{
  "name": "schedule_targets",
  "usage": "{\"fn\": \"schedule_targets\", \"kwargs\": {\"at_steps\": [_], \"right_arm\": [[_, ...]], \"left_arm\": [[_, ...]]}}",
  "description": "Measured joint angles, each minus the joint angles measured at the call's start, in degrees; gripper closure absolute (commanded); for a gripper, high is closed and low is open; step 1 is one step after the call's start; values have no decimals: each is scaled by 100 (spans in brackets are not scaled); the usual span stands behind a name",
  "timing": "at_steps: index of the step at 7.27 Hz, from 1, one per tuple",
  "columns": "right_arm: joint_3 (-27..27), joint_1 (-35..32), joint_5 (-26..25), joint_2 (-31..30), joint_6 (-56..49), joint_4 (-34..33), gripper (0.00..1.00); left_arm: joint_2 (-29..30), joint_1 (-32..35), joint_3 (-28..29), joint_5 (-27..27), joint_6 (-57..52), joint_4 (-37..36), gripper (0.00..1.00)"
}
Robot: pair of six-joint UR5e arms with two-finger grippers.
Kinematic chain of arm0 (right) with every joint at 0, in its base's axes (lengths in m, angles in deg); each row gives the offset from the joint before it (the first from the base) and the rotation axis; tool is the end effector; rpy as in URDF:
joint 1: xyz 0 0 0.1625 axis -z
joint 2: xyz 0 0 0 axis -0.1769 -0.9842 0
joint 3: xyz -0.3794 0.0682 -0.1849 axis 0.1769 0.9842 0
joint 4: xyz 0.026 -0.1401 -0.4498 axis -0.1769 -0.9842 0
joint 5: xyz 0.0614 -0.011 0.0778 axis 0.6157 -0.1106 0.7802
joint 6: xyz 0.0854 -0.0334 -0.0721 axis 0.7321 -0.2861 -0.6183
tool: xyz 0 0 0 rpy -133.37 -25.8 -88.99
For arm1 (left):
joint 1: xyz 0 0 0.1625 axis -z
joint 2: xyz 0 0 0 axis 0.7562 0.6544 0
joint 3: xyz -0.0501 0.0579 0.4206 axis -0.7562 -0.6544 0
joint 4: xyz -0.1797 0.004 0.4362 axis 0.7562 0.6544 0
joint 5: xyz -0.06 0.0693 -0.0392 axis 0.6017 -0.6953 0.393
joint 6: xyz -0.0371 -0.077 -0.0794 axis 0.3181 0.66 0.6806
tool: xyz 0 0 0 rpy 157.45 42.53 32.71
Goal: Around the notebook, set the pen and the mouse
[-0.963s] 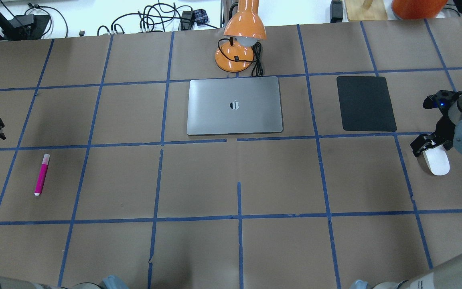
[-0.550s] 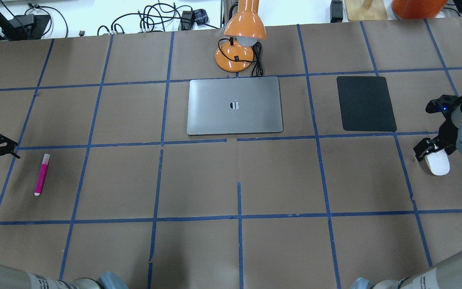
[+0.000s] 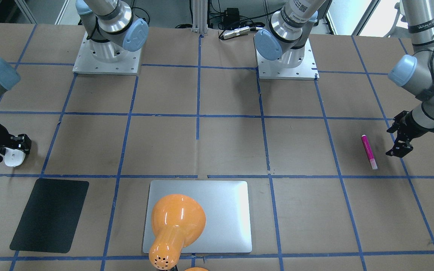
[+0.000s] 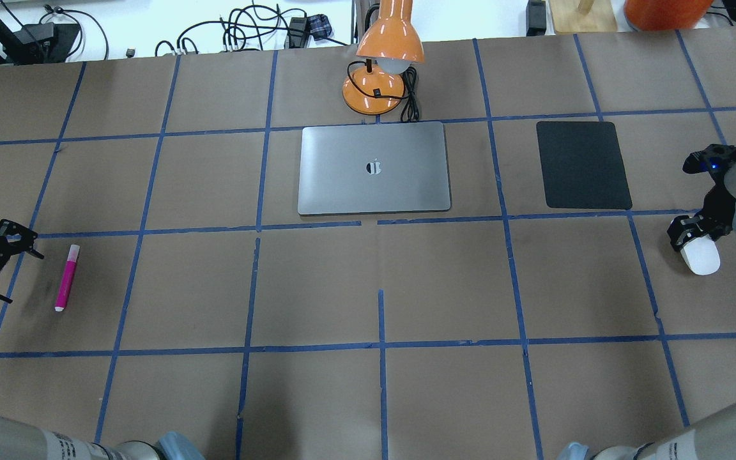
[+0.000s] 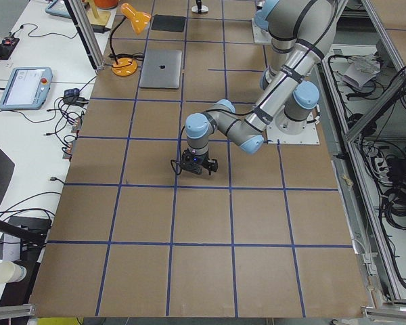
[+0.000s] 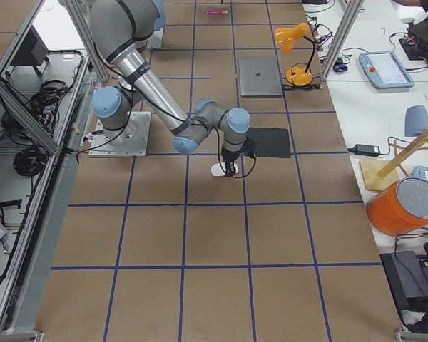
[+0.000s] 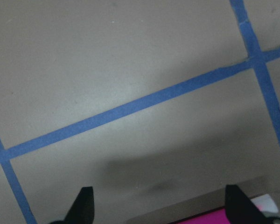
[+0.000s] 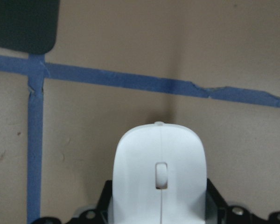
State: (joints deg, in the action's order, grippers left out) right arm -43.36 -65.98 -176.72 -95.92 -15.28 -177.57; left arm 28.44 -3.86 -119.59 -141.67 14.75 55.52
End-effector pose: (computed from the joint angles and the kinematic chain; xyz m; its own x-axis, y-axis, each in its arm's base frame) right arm -0.2184 -0.5384 0.1335 -0.9888 -0.1376 0.0574 -0.1330 0.9880 0.0785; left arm 0.3087 -0.4896 0.1456 -0.3533 -0.9332 -0.0652 -0.9345 0.3553 -0.0218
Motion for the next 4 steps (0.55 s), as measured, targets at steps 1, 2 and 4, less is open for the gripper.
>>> {"fn": "schedule_targets", "kwargs": {"at_steps": [1,2,4], "right_arm": [[201,-82,103,-35,181,223,91],[478,-320,225,-58,498,514,92],[1215,-1205,218,82,1452,883,91]], "left_arm": [[3,35,-4,38,-598,19,0],[9,61,-12,117,-1627,45,0],[45,96,-124,188,-3467,90,0]]}}
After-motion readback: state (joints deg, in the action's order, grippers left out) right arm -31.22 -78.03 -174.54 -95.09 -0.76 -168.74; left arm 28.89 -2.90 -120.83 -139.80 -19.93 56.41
